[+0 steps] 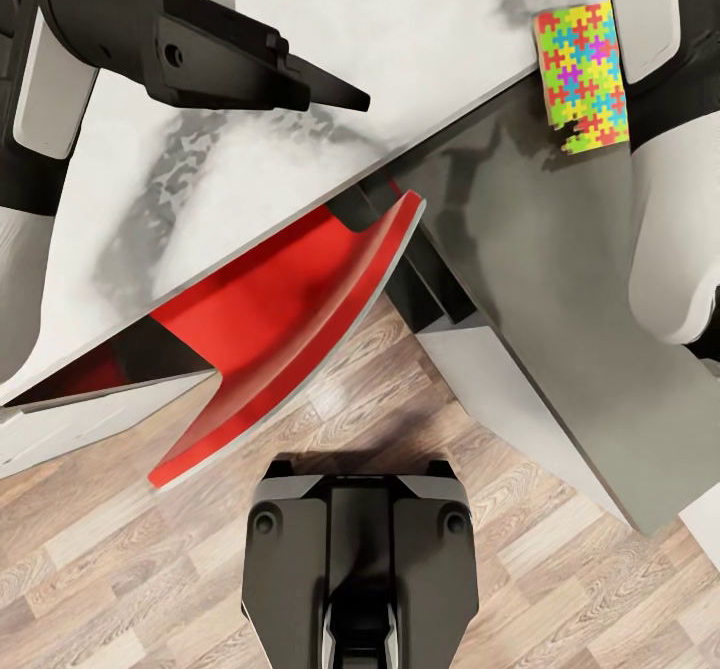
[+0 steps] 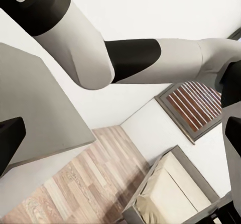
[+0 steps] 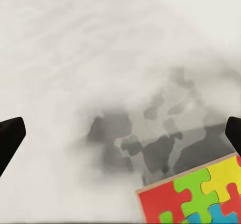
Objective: Put all the toys in the child's room - the three board games (two on the bed and one on the table), the two jigsaw puzzles on the table, and the tennis ball on the table - inside the toy box on the table in the child's room.
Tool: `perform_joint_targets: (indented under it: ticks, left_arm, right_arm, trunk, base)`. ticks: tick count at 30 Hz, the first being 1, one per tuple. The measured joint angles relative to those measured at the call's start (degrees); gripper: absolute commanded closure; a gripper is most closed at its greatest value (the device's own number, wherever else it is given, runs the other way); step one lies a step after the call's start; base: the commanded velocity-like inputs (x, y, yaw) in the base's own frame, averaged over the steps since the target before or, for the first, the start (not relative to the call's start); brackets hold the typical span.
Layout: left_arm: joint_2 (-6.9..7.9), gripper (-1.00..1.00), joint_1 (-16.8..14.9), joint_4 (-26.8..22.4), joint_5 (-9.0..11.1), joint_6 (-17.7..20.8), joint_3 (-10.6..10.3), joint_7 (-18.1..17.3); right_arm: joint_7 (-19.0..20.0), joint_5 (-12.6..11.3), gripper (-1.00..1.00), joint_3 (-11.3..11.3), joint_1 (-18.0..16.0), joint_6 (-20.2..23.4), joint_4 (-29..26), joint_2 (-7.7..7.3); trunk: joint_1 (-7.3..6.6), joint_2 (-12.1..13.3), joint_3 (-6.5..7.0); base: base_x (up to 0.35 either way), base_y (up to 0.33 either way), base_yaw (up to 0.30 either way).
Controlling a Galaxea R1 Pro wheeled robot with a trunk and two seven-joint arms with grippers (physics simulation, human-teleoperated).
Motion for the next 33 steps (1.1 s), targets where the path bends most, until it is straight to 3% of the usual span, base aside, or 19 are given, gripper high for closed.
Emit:
perform_joint_targets:
  ticks: [9, 16, 21, 27, 28, 33]
  left_arm:
    - [0.21, -1.00, 0.0, 0.0, 0.0, 0.0, 0.0, 0.0]
    - [0.93, -1.00, 0.1, 0.0, 0.0, 0.0, 0.0, 0.0]
    - [2.30, -1.00, 0.1, 0.0, 0.0, 0.0, 0.0, 0.0]
    - [2.86, -1.00, 0.1, 0.0, 0.0, 0.0, 0.0, 0.0]
    - [2.93, -1.00, 0.1, 0.0, 0.0, 0.0, -0.1, 0.0]
    - [3.83, -1.00, 0.1, 0.0, 0.1, 0.0, -0.2, 0.0]
  right_arm:
    - [0.1, -0.2, -1.00, 0.0, 1.2, 1.2, 0.0, -0.03]
    - [0.3, -1.8, -1.00, -0.4, 1.5, 7.1, 0.0, 0.02]
    - [0.3, -4.0, -1.00, -3.7, 1.5, 12.5, -1.5, -0.01]
    - [0.4, -4.7, -1.00, -5.3, 1.5, 15.5, -2.6, -0.14]
    - [0.5, -5.7, -1.00, -5.4, 1.5, 15.4, -2.6, -0.47]
    - [0.6, -5.5, -1.00, -4.9, 1.5, 15.4, -7.5, -3.90]
  trunk:
    - [0.00, 0.0, 0.01]
    - [-0.01, 0.0, 0.01]
    - [-0.02, 0.0, 0.02]
    - [-0.02, 0.0, 0.02]
    - [-0.02, 0.0, 0.02]
    - [0.00, 0.0, 0.01]
  base:
    - [0.000, 0.000, 0.000]
    - [0.000, 0.000, 0.000]
    - [0.000, 0.000, 0.000]
    - [0.000, 0.000, 0.000]
    - [0.000, 0.000, 0.000]
    - [0.000, 0.000, 0.000]
